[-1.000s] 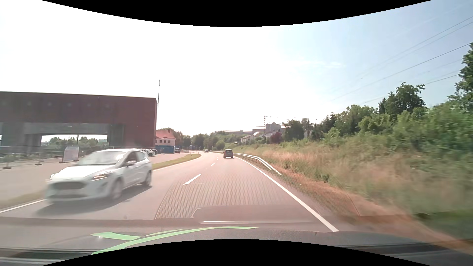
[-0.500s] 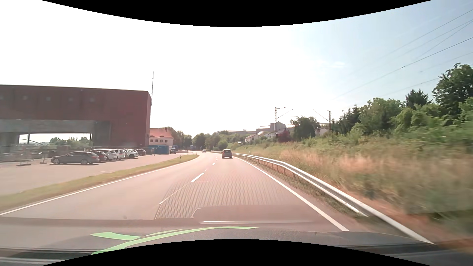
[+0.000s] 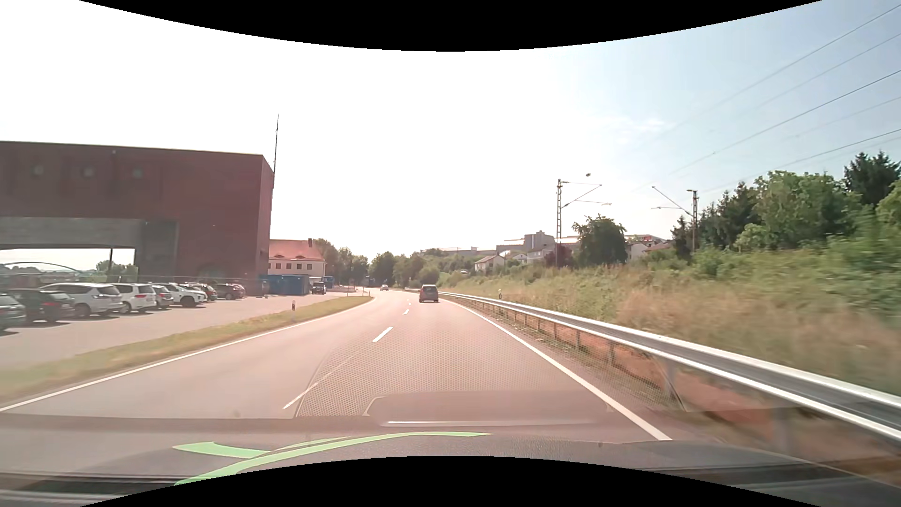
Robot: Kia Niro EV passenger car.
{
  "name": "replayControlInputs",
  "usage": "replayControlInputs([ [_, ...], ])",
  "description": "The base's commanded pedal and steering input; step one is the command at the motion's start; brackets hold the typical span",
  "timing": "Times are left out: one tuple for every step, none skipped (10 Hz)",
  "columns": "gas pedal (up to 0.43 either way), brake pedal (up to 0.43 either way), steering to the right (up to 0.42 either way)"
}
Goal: Follow the waypoints while adhering to traffic rules and regulations
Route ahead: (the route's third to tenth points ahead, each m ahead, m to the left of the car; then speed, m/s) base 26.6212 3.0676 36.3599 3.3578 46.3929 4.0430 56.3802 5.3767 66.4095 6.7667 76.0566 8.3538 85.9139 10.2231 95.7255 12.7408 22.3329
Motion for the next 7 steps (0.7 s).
replayControlInputs([
  [0.11,0.0,-0.008],
  [0.11,0.0,-0.008],
  [0.11,0.0,-0.008],
  [0.11,0.0,-0.008],
  [0.079,0.0,-0.009],
  [0.067,0.0,-0.01],
  [0.0,0.0,-0.011],
])
